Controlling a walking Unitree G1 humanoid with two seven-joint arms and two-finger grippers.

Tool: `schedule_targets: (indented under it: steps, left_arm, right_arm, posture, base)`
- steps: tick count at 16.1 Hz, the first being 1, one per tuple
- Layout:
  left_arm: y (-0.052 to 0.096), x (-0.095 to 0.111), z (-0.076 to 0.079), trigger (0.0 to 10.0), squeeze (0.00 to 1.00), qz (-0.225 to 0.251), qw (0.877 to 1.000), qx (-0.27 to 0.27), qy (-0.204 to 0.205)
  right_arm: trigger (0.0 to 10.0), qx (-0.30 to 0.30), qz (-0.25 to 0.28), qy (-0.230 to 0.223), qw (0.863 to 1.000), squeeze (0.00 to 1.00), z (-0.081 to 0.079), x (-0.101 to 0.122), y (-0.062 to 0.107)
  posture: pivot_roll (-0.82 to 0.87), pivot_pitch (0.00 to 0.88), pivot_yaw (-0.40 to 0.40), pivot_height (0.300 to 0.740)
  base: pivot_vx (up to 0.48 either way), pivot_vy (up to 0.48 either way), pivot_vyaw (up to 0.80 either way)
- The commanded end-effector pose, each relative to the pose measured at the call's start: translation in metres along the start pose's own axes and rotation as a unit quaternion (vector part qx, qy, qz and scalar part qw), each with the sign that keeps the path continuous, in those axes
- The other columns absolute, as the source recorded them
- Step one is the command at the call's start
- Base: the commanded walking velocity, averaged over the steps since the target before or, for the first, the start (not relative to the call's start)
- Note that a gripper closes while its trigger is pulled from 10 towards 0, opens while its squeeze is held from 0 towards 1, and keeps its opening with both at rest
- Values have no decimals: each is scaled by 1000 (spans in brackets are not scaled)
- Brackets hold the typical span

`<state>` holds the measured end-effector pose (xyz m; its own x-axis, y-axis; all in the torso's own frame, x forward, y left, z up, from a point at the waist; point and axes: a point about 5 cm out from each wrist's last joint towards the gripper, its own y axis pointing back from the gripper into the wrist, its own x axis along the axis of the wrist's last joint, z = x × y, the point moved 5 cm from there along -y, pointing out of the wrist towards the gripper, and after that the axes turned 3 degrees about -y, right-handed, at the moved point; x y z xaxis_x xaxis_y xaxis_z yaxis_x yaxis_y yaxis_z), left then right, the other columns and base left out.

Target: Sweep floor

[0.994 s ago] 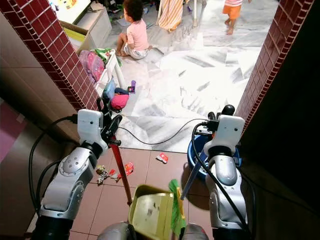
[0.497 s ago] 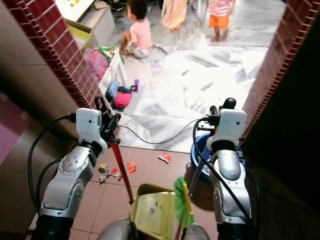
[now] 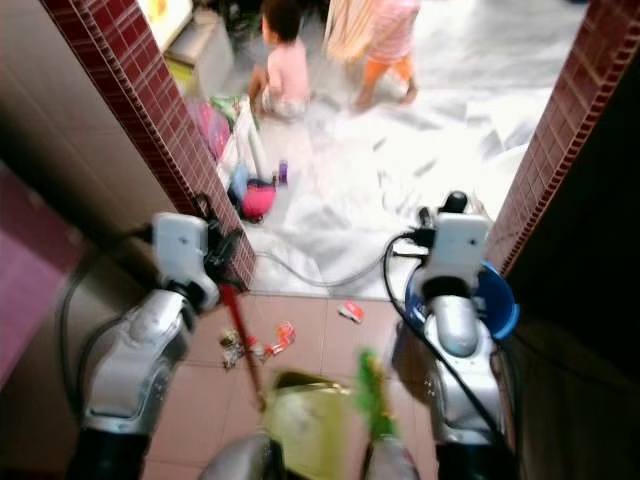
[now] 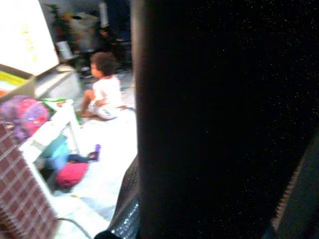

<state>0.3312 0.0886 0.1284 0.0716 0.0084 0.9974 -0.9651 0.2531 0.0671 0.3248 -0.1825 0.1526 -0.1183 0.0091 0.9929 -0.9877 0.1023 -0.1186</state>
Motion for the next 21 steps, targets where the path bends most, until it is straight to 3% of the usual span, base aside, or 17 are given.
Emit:
schedule_targets:
  steps: [1, 5, 9, 12, 14, 18, 21]
  left_arm:
    - [1, 16, -9, 10000, 0, 23, 1000, 9, -8]
    - [-1, 17, -8, 10000, 0, 27, 1000, 7, -7]
    - [-2, 28, -8, 10000, 0, 51, 999, 8, -9]
    - [-1, 15, -21, 10000, 0, 40, 998, 45, 4]
    - [2, 14, -20, 10000, 0, 37, 998, 44, -3]
    - [4, 9, -20, 10000, 0, 49, 998, 43, -6]
    - [0, 10, -24, 10000, 0, 47, 997, 62, 12]
  right_arm:
    - [10000, 17, 6, -8, 1000, 0, -13, 4, 0]
    - [10000, 18, 3, -7, 1000, 0, -14, 1, -1]
    - [10000, 25, 9, -6, 1000, 0, -21, 3, -6]
    - [10000, 24, 10, -8, 1000, 0, -18, 2, -5]
    - [10000, 24, 10, -5, 1000, 0, -19, 2, -4]
    - [10000, 42, -15, -8, 999, 0, -31, -14, 4]
    - [10000, 69, 2, -14, 998, 0, -46, -1, -7]
  posture:
    - [-103, 99, 134, 740]
    - [-100, 95, 129, 740]
    - [-92, 80, 122, 740]
    - [-100, 71, 119, 740]
    - [-98, 87, 121, 740]
    - [-83, 93, 70, 740]
    - [-73, 98, 61, 740]
  base:
    - [0, 480, 0]
    - [0, 436, 0]
    - [0, 0, 0]
    - [0, 0, 0]
    - [0, 0, 0]
    - [0, 0, 200]
    - [0, 0, 267]
